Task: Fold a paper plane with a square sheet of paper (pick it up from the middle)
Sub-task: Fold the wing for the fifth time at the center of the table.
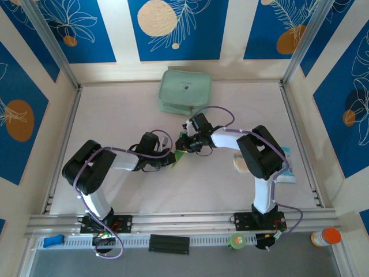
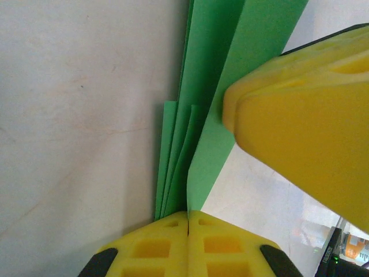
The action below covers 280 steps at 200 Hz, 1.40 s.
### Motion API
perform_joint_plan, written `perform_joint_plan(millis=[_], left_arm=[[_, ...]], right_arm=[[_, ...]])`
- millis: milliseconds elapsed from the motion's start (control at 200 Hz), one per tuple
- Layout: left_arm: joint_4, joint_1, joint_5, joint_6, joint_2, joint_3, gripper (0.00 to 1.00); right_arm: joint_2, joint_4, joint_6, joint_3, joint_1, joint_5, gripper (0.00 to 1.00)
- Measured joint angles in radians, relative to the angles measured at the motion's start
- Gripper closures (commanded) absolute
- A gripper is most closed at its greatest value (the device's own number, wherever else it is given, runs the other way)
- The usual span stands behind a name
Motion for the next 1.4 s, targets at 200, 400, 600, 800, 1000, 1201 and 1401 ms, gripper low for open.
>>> perform_joint_plan(millis=[200, 400, 600, 800, 1000, 1201, 1401], left_arm=[[-0.001, 0.000, 0.002, 0.000, 0.002, 0.001, 0.94], [-0.001, 0.002, 0.005, 0.000, 0.003, 0.002, 0.94], [-0.001, 0.002, 0.007, 0.000, 0.003, 0.002, 0.94], [-0.001, 0.002, 0.007, 0.000, 0.004, 0.002, 0.94], [-0.001, 0.002, 0.007, -0.007, 0.003, 0.003, 0.94], [-0.001, 0.002, 0.007, -0.014, 0.003, 0.003, 0.93], [-0.012, 0.002, 0.000, -0.017, -0.005, 0.003, 0.92]], right_arm=[[0.000, -0.004, 0.000, 0.005, 0.000, 0.001, 0.79], [0.023, -0.008, 0.000, 0.015, -0.001, 0.004, 0.81], [0.034, -0.018, 0.000, 0.018, -0.002, 0.008, 0.82], [0.045, -0.030, 0.000, 0.029, -0.004, 0.012, 0.82], [0.062, -0.045, 0.000, 0.042, -0.005, 0.015, 0.82], [0.069, -0.064, 0.001, 0.055, -0.006, 0.016, 0.83], [0.075, -0.083, 0.001, 0.067, -0.006, 0.018, 0.83]])
